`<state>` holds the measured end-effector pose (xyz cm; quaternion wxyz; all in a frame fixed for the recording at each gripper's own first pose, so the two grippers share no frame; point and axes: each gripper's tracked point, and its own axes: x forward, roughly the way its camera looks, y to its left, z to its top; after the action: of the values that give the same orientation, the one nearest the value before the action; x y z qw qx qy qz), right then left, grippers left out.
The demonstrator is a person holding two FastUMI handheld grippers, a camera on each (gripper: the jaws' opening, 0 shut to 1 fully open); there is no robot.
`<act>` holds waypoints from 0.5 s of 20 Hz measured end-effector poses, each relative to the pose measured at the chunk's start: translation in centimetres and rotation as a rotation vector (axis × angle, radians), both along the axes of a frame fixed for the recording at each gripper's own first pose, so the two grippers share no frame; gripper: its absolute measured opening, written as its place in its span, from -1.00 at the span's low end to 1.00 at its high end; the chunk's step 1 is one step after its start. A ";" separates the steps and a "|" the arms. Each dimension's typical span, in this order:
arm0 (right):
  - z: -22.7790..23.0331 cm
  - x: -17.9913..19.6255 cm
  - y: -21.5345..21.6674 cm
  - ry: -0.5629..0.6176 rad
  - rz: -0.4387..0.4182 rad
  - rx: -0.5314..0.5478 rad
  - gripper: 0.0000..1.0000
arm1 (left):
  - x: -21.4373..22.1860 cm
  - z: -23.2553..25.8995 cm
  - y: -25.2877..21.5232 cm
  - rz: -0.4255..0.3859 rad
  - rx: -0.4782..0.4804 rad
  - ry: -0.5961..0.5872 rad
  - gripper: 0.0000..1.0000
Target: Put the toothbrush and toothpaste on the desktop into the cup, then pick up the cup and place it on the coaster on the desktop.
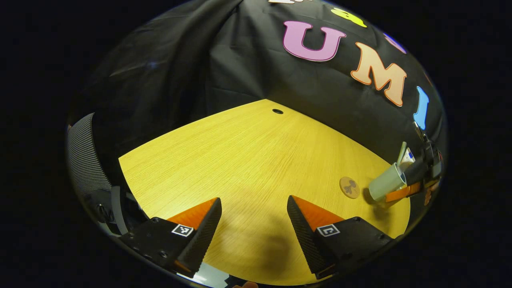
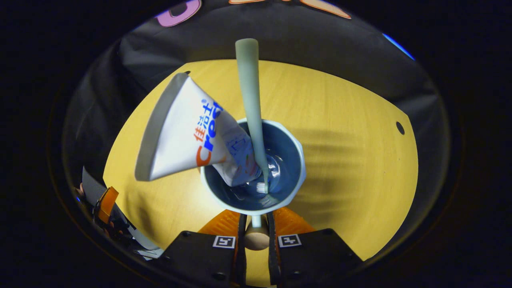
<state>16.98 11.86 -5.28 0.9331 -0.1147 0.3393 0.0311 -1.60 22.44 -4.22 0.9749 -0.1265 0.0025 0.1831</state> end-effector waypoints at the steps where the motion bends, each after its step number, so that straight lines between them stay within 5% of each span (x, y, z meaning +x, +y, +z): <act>1: -0.1 0.3 1.2 0.001 0.020 -0.005 -0.51 | 0.0 0.0 0.2 0.011 0.001 0.005 0.91; 10: -2.7 2.9 8.3 0.039 0.082 -0.064 -0.51 | -3.3 -1.3 2.9 0.074 0.001 0.022 0.92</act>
<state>19.89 20.20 -8.01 0.9202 -0.1577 0.3530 0.0607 -4.85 25.34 -5.51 0.9674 -0.1243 0.0083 0.2204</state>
